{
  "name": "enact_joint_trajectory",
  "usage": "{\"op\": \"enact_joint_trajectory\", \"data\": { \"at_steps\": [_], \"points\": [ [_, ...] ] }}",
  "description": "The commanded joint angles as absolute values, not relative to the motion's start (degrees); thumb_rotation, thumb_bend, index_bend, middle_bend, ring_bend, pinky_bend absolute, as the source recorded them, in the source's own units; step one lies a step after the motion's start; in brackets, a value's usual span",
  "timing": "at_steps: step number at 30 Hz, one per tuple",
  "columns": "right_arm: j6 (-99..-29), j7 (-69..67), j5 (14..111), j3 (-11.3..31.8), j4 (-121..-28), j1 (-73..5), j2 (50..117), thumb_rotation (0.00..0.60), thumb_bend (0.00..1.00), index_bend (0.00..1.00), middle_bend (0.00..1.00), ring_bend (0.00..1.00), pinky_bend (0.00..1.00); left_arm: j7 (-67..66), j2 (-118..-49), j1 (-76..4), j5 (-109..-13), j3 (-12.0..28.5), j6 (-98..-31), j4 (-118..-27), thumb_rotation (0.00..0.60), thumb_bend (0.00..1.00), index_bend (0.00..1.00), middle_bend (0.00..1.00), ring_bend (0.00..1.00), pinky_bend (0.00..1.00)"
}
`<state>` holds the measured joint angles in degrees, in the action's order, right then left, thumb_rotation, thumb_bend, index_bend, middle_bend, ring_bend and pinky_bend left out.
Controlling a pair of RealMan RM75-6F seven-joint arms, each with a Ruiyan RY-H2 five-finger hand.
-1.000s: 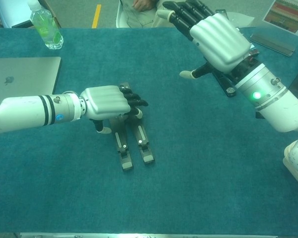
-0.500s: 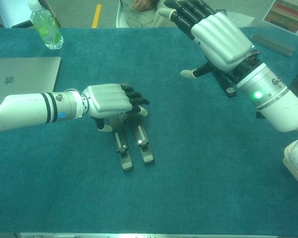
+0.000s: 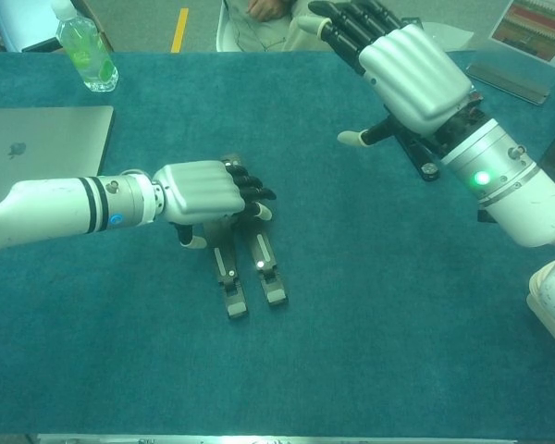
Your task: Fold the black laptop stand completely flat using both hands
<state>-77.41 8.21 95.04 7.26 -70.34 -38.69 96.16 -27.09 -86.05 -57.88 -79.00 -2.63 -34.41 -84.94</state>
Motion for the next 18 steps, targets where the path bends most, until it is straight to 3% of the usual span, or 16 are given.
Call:
{"op": "enact_joint_trajectory", "data": {
  "at_steps": [1, 18],
  "points": [
    [-77.4, 8.1, 95.0, 7.3, -70.2, -38.7, 96.2, 0.600, 0.00, 0.00, 0.00, 0.00, 0.03, -27.2, -86.2, -57.8, -79.0, -2.7, -34.6, -84.8, 0.600, 0.25, 0.15, 0.00, 0.00, 0.08],
    [-77.1, 7.5, 94.9, 7.3, -69.7, -38.7, 96.7, 0.600, 0.00, 0.00, 0.00, 0.00, 0.03, -26.3, -86.1, -57.9, -78.5, -3.0, -34.4, -85.0, 0.600, 0.27, 0.27, 0.00, 0.00, 0.08]
  ]
}}
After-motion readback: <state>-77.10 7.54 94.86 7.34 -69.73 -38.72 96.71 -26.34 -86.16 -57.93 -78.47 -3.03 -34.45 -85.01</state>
